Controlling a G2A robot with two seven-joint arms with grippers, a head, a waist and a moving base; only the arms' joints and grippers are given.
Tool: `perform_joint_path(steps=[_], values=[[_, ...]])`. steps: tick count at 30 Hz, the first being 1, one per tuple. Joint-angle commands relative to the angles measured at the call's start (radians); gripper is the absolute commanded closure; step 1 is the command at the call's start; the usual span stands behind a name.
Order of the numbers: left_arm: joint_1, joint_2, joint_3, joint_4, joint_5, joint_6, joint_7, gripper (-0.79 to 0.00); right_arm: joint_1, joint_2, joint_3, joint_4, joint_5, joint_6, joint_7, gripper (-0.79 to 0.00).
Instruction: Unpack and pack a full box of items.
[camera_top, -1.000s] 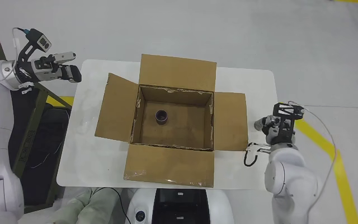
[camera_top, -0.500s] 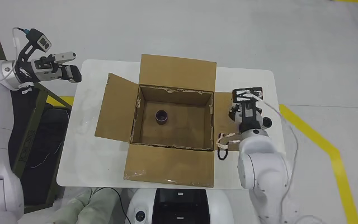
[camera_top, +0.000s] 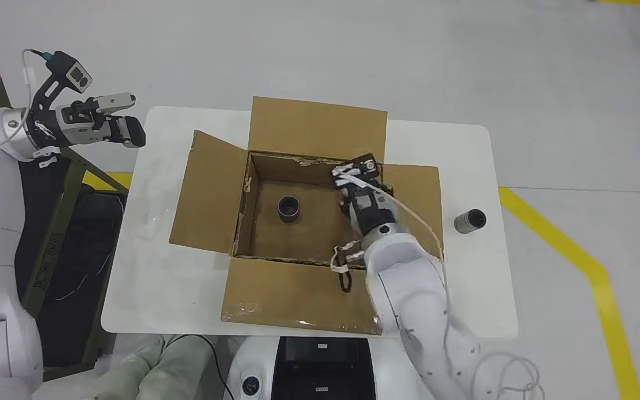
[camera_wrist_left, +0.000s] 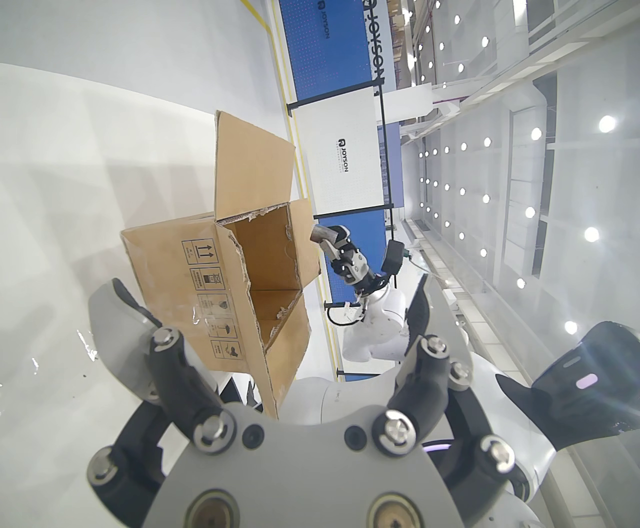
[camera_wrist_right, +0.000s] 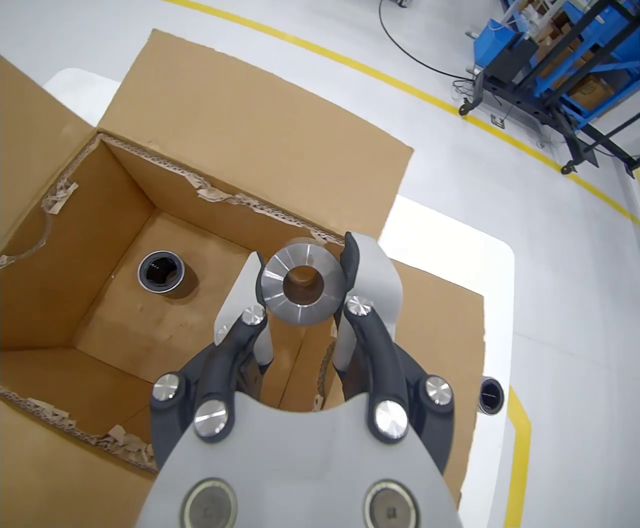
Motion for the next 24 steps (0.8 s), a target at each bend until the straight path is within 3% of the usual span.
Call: perform_joint_path(steps=[1,24], values=[[0.0,0.0,0.0,0.0,0.0,0.0,0.0,-0.785,0.02,-0.006,-0.017,0.031,0.007,-0.006,0.008,0.0],[0.0,0.0,0.0,0.0,0.0,0.0,0.0,-0.785,0.207,-0.071,-0.076,0.428,0.204,-0.037,0.035,0.0]])
